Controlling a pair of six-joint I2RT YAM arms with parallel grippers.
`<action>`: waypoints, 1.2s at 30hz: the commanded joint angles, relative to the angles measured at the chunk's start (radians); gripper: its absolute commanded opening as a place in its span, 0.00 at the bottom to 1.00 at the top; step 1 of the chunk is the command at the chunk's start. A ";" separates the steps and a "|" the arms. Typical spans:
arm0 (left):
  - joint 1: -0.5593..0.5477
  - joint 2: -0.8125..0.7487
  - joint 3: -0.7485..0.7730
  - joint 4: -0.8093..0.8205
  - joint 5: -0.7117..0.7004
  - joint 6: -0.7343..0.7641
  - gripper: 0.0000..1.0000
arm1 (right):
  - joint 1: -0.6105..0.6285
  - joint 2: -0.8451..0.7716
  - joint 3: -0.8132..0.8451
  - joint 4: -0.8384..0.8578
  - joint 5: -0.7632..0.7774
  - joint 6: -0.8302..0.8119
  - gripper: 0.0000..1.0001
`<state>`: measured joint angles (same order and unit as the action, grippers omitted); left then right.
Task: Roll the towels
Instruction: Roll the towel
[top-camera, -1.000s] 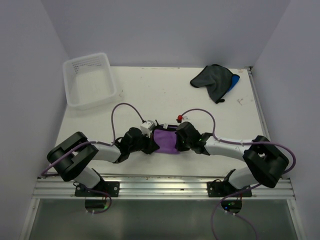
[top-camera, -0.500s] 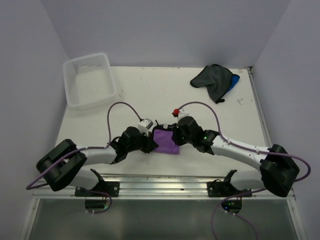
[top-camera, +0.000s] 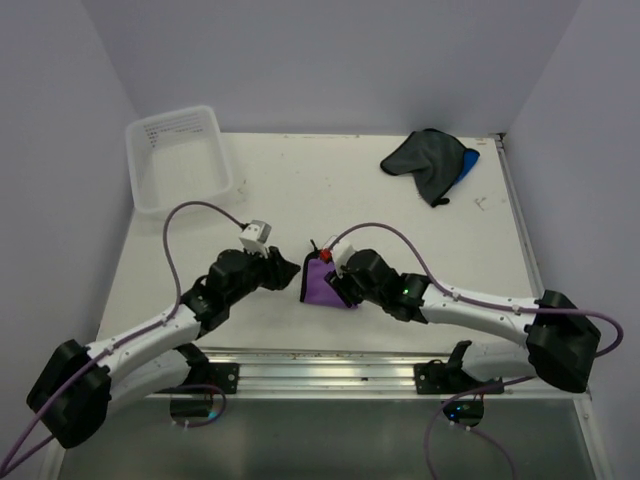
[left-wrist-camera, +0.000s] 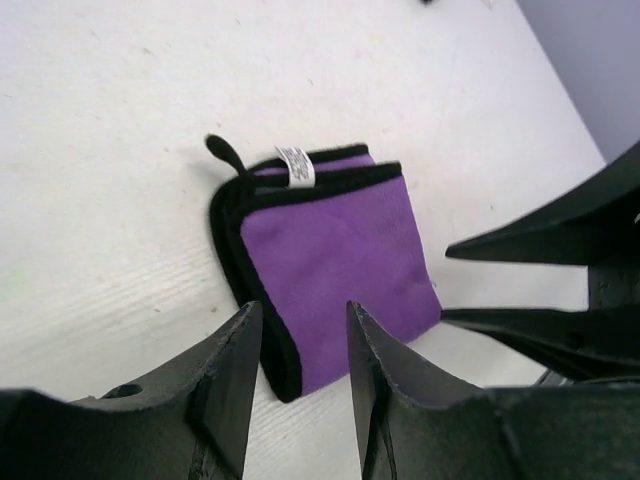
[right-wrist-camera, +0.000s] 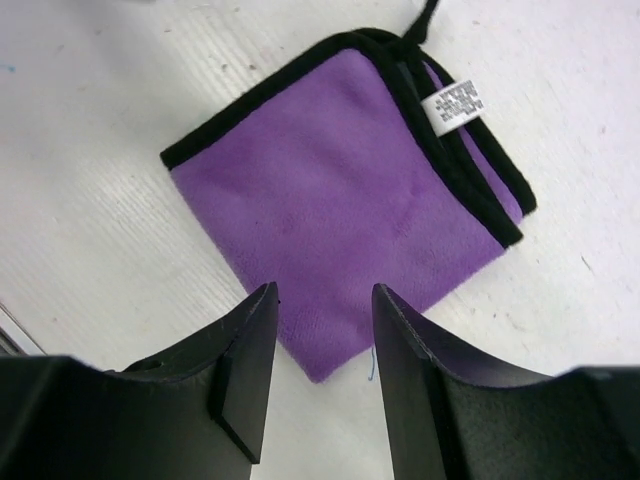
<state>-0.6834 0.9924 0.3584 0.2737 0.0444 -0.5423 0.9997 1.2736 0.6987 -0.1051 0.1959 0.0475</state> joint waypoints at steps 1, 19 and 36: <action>0.083 -0.124 -0.044 -0.060 0.000 -0.064 0.43 | 0.020 -0.062 -0.082 0.148 -0.085 -0.132 0.47; 0.104 0.149 -0.036 0.317 0.443 0.091 0.03 | 0.086 -0.111 -0.217 0.277 -0.041 -0.295 0.54; 0.104 0.554 0.053 0.260 0.457 0.034 0.00 | 0.093 -0.005 -0.073 0.062 -0.003 -0.166 0.50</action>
<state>-0.5831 1.5429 0.3985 0.5156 0.4919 -0.5045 1.0866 1.2411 0.5800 -0.0139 0.1947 -0.1307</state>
